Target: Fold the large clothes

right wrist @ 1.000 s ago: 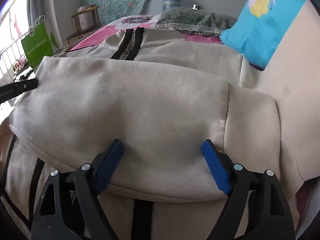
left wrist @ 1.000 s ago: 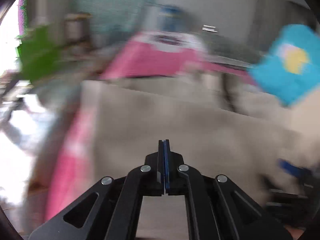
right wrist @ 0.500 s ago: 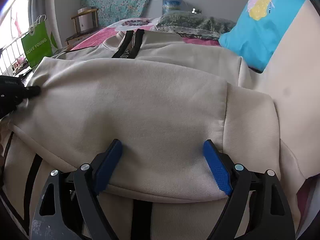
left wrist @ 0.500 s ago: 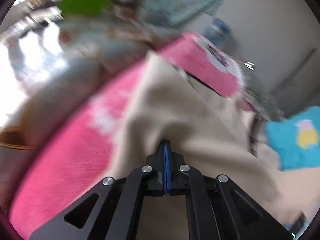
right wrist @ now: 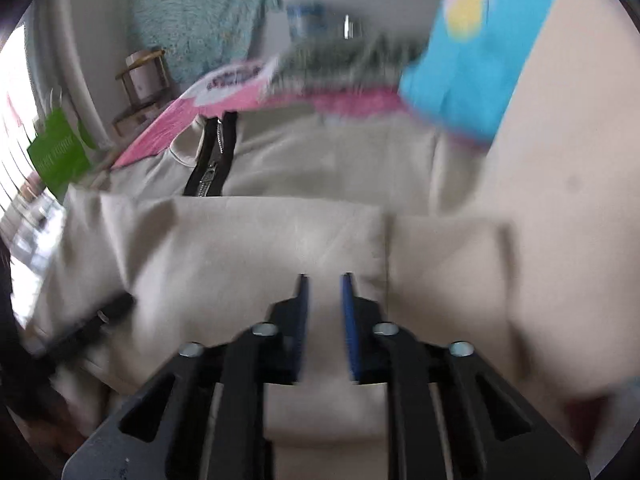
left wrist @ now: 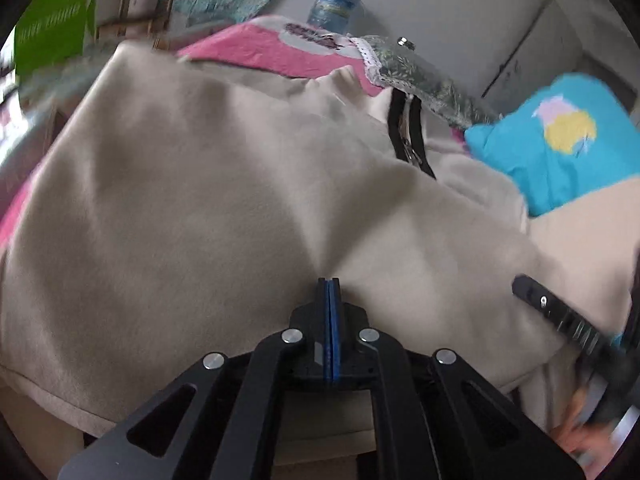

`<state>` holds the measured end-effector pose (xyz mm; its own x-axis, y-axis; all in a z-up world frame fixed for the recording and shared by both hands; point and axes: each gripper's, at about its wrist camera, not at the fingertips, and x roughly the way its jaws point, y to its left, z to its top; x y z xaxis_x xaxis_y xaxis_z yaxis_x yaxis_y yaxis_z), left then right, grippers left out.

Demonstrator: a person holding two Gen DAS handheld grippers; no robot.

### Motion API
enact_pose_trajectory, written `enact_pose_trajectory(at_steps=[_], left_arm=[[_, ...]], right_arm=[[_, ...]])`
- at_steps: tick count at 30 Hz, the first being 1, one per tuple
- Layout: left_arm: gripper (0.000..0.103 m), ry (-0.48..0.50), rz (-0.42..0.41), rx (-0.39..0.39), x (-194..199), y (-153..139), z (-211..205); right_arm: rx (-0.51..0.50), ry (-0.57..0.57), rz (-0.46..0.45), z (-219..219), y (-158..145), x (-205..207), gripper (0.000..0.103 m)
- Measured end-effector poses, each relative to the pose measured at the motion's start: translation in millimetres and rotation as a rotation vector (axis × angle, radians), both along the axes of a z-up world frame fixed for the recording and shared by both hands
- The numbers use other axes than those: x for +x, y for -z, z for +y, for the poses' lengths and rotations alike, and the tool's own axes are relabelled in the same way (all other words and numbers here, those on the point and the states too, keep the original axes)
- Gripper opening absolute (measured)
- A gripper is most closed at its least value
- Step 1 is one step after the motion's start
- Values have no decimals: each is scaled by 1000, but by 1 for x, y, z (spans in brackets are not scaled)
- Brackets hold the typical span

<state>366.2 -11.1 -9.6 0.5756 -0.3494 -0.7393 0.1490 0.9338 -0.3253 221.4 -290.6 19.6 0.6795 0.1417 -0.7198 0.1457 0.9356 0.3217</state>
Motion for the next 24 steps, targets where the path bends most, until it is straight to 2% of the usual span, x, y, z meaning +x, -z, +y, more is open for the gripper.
enact_pose_trajectory(at_steps=[1,4,5,7,9,10,12,14,15,16,18,20,23,24], left_arm=[[3,0,-10,21,-2,0,-2],[3,1,-9,6,4,3,1],[3,1,-6,-5,7,3,-1],[3,1,-7,-14,7,3,1],[3,4,-18,11,4,0,-5],[3,3,-20,23,5,0,-8],[3,3,-26,47,4,-1,-11],[3,3,-31,62,4,0,-14],[3,3,-32,65,4,-1,-14],[3,2,-32,71,4,-1,-15],[3,2,-36,97,3,-2,-18],[3,1,-50,180,1,-4,-29],[3,4,-79,400,-2,-7,-58],[3,5,-92,495,-5,-10,-71]], right_arm=[[34,-34,11,-1,4,2,7],[-88,-136,6,15,7,-3,6],[-82,-103,13,7,9,-4,3],[-23,79,29,-29,9,-9,0],[70,126,34,-47,9,-14,0],[34,126,50,-43,5,-14,0],[-301,150,45,-12,-17,-16,0],[-415,142,30,5,-32,-19,0],[-452,146,12,10,-41,-22,4],[-473,150,-33,14,-56,-29,6],[-465,143,-83,11,-77,-37,19],[-473,132,-115,11,-103,-45,27],[-458,94,-131,10,-147,-58,28],[-450,66,-133,10,-163,-65,31]])
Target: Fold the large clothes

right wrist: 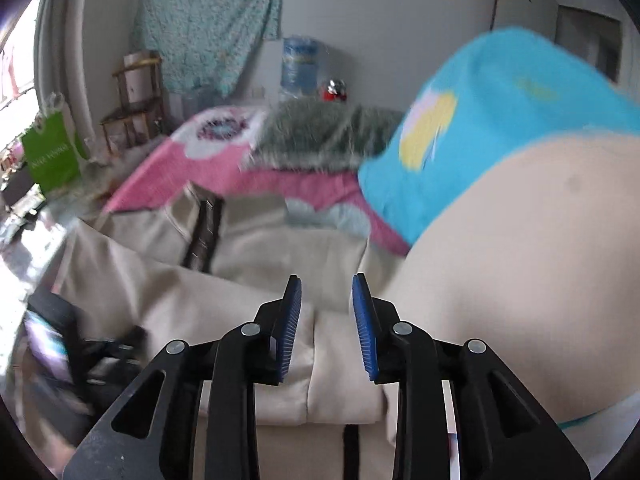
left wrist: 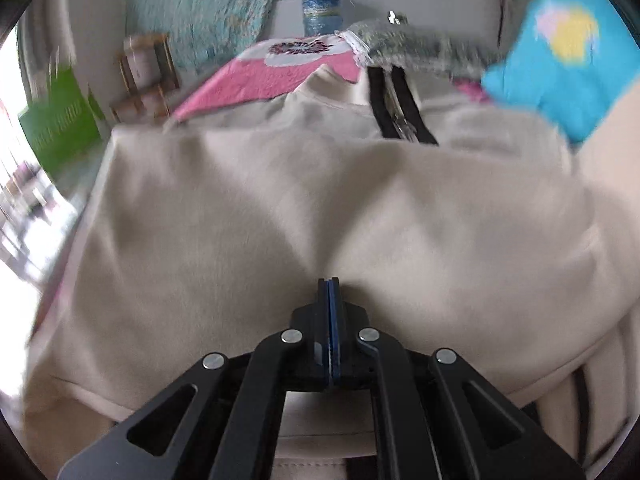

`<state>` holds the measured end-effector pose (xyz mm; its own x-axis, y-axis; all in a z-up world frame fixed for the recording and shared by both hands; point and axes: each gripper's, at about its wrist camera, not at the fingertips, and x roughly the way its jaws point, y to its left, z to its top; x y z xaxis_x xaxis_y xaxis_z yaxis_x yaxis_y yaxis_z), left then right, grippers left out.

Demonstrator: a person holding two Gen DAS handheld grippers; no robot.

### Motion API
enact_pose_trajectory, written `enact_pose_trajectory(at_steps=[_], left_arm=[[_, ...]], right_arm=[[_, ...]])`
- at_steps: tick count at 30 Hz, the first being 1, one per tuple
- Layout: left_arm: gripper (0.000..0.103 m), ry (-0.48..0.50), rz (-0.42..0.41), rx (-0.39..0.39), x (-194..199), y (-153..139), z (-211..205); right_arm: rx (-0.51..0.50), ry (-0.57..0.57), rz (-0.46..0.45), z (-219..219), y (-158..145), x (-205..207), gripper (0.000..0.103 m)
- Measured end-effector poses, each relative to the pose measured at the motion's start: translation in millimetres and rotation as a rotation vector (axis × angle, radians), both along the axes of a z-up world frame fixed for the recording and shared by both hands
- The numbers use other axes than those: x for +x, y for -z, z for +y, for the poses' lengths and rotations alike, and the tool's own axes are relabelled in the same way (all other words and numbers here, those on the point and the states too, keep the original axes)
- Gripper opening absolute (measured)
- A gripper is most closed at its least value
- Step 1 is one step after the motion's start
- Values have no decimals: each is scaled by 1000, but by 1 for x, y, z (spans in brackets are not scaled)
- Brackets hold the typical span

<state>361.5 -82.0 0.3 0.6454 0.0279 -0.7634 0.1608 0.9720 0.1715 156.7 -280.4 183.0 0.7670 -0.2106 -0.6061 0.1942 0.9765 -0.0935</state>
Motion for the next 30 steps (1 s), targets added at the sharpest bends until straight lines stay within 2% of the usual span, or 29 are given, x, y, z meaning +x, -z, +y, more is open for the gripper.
enact_pose_trajectory(at_steps=[1,2,3,4,5,6,7,8,9,10,11,12,13,14,15,17,19,20,21,22,24,25,28,30], left_arm=[[5,-2,-11,49,-2,-2,-6],[9,-1,-41,111,-8,-9,-17],[20,31,-80,100,-18,-17,-23],[37,76,-140,39,-32,-30,-28],[46,105,-189,6,-43,-39,-33],[55,142,-245,-22,-56,-50,-41],[55,195,-280,-76,-71,-64,-53],[55,233,-278,-132,-79,-73,-60],[55,286,-260,-248,-88,-88,-69],[55,314,-251,-334,-94,-99,-73],[54,350,-234,-453,-102,-116,-82],[54,387,-212,-538,-107,-131,-92],[54,430,-190,-617,-112,-145,-102],[54,491,-176,-694,-118,-164,-116],[54,551,-183,-727,-125,-183,-132],[54,662,-196,-763,-139,-213,-161],[54,758,-95,-870,-143,-235,-192],[54,775,-75,-884,-147,-240,-203],[54,804,-84,-864,-155,-248,-219],[54,837,-121,-814,-165,-257,-234],[54,890,-185,-742,-182,-270,-254],[54,915,-211,-703,-191,-275,-265],[55,969,-253,-589,-207,-282,-293],[55,995,-273,-499,-214,-283,-314]], right_arm=[[9,-36,9,0,-19,-9,35],[15,-84,18,3,-34,-21,46],[32,-166,12,3,-51,-38,57],[42,-230,-3,4,-64,-51,61],[6,-264,-29,1,-87,-81,66],[-36,-242,-43,-7,-102,-100,68],[-67,-225,-50,-12,-111,-110,68],[-114,-193,-69,-24,-125,-127,68],[-171,-148,-98,-43,-139,-145,68],[-216,-63,-126,-62,-148,-155,68],[-211,17,-142,-81,-154,-163,68],[-163,89,-151,-104,-160,-171,63],[-55,185,-172,-136,-166,-186,56],[16,231,-185,-156,-168,-197,43],[69,260,-191,-172,-170,-205,34],[99,329,-198,-199,-173,-218,30],[133,378,-213,-217,-172,-228,30],[177,404,-213,-231,-169,-233,30],[214,406,-213,-241,-165,-234,33],[237,405,-221,-251,-161,-236,35],[273,381,-261,-259,-159,-238,52],[327,361,-280,-269,-153,-239,53],[460,295,-230,-283,-140,-231,52],[511,293,-216,-288,-136,-225,45]])
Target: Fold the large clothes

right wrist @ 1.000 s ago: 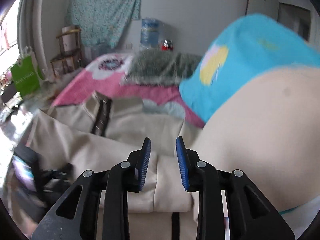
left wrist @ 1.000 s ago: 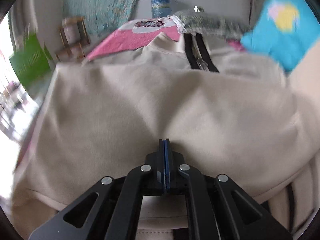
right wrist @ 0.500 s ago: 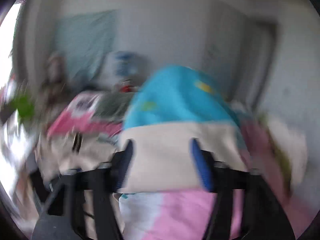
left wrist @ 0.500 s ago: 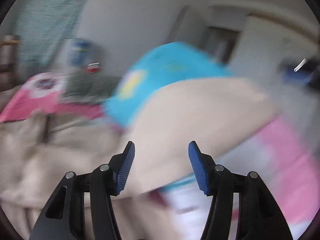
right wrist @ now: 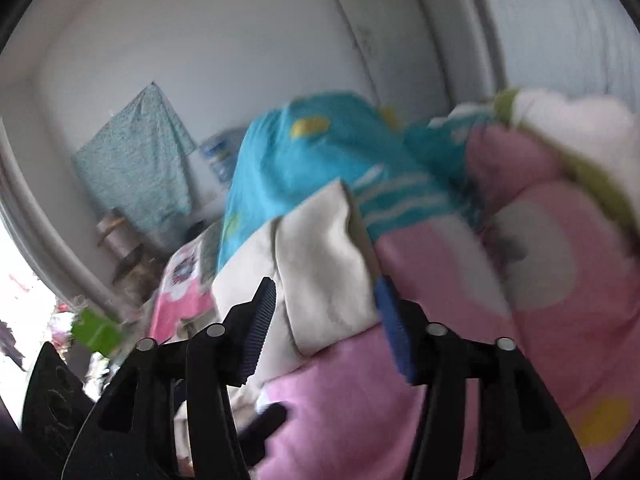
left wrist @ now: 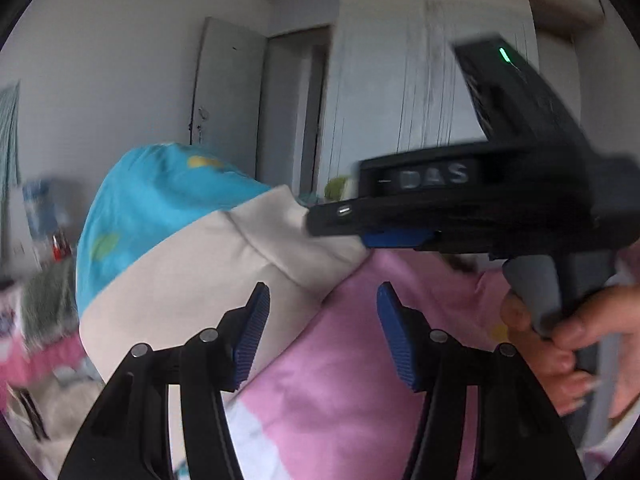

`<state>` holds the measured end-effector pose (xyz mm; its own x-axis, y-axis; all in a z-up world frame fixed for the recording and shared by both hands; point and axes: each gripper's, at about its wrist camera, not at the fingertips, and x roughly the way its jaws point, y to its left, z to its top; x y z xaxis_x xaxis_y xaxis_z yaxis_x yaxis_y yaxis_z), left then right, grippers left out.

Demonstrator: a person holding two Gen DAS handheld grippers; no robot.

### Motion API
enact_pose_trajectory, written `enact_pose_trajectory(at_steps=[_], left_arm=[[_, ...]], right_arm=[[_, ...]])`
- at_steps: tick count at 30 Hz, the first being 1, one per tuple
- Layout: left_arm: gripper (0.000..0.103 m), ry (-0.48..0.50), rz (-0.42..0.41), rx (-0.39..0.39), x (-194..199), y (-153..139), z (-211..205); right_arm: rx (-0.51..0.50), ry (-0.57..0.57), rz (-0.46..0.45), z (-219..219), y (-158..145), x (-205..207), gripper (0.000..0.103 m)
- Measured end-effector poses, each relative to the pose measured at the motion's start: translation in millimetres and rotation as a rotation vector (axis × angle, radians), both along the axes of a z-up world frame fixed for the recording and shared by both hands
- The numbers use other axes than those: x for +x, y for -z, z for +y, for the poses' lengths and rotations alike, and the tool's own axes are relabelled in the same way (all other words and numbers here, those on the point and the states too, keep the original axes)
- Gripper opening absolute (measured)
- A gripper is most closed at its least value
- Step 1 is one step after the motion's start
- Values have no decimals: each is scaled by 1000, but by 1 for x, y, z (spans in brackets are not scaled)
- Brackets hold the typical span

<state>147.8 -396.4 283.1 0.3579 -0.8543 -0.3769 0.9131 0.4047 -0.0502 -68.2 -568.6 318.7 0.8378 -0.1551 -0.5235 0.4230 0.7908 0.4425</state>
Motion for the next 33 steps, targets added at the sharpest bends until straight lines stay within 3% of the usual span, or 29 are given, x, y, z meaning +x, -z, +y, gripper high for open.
enact_pose_trajectory(at_steps=[2,6,9,10,11,13,14,16,17,19,22,26,30,33], left_arm=[[55,6,-40,34,-3,3,-10],[55,3,-62,69,-4,10,-29],[53,-24,-82,57,-2,14,-35],[42,-44,-81,53,0,14,-33],[41,-64,-68,56,9,16,-35],[26,-76,-58,49,11,15,-33],[22,-77,-47,46,14,14,-31],[6,-111,-8,10,22,9,-15],[6,-105,35,-17,31,7,-8],[5,-110,128,-76,45,0,14],[5,-154,189,-140,68,-12,56],[5,-244,180,-155,96,-17,116],[5,-398,233,-147,138,6,201],[5,-543,304,-134,163,46,276]], right_arm=[[55,-20,-23,-5,2,3,35],[70,-78,-19,-6,1,10,21],[122,-111,-26,-8,6,13,17],[140,-122,-35,-7,8,13,16],[157,-136,-50,-6,10,13,17],[197,-169,-85,-2,13,15,16],[195,-175,-92,3,10,14,16],[157,-199,-110,18,1,20,16],[152,-229,-119,26,-3,26,16],[131,-275,-131,47,-12,38,15],[70,-357,-151,97,-31,68,16],[68,-451,-178,147,-41,106,16],[70,-554,-290,198,-38,137,16],[80,-603,-322,227,-28,155,16]])
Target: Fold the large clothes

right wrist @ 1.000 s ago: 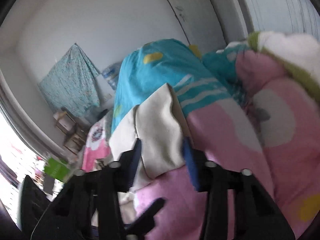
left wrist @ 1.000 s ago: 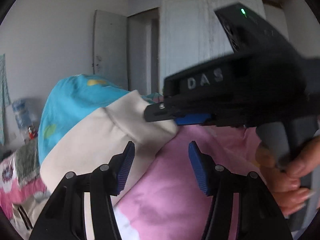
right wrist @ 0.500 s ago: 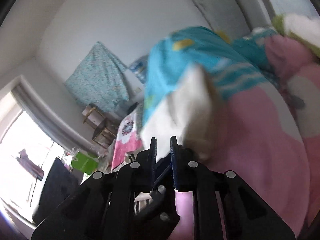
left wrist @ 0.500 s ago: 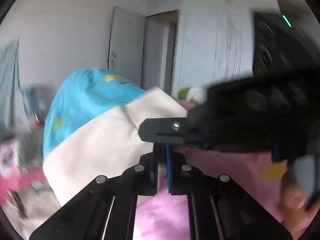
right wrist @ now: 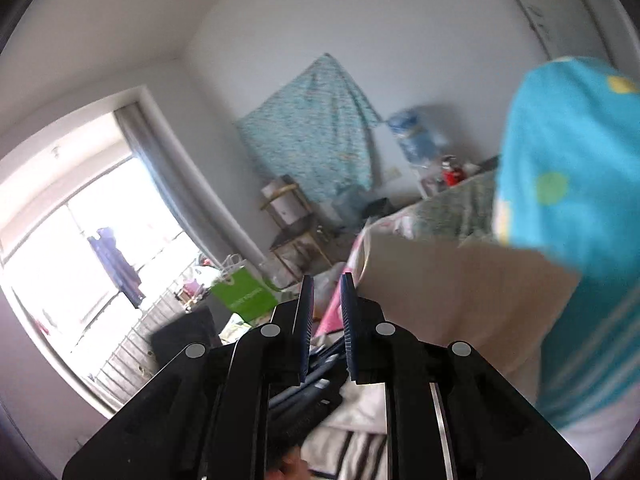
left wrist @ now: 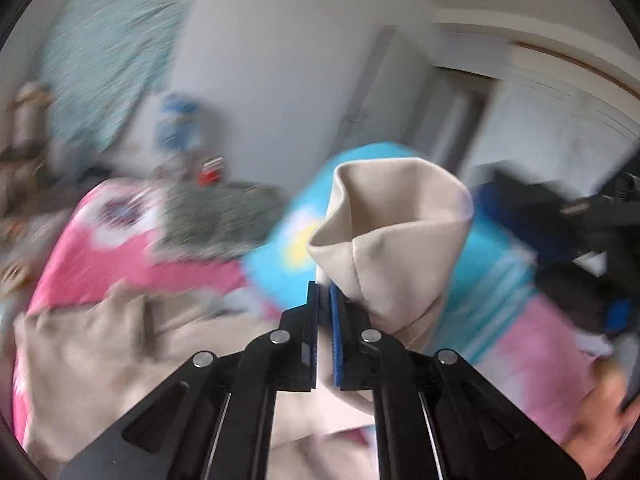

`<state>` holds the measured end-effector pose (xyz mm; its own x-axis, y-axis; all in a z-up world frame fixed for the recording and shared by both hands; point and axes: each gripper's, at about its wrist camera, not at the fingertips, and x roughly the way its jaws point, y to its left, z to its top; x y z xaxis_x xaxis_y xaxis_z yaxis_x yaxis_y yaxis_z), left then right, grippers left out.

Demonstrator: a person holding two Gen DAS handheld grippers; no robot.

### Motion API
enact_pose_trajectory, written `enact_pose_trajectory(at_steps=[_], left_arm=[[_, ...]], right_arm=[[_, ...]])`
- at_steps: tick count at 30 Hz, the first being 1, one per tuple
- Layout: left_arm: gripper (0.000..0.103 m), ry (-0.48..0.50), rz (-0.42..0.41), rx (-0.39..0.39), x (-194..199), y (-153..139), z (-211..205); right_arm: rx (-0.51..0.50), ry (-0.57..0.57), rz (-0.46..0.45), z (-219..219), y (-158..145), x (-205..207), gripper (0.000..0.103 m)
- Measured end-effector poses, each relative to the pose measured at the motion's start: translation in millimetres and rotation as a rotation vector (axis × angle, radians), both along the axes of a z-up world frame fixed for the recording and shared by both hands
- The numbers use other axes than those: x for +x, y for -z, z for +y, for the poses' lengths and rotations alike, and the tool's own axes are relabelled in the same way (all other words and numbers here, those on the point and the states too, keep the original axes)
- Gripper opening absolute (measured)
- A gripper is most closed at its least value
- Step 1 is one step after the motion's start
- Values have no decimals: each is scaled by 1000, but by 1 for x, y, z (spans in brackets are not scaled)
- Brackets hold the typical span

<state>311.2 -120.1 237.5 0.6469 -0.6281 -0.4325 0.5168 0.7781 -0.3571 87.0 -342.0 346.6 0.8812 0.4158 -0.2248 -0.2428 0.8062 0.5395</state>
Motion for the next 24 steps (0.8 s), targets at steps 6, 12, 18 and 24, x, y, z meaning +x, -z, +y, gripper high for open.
enact_pose_trajectory(at_steps=[6,12,18,24], left_arm=[[5,-253,115,169,19,113,116],[5,-417,337,113,28,193,193],[31,-421,324,-32,32,179,224],[55,-490,321,-78,57,170,237]], right_arm=[[-203,41,144,48,67,60,17],[-295,200,402,36,186,95,20],[-320,280,503,9,241,92,20],[-405,266,546,10,272,96,20]])
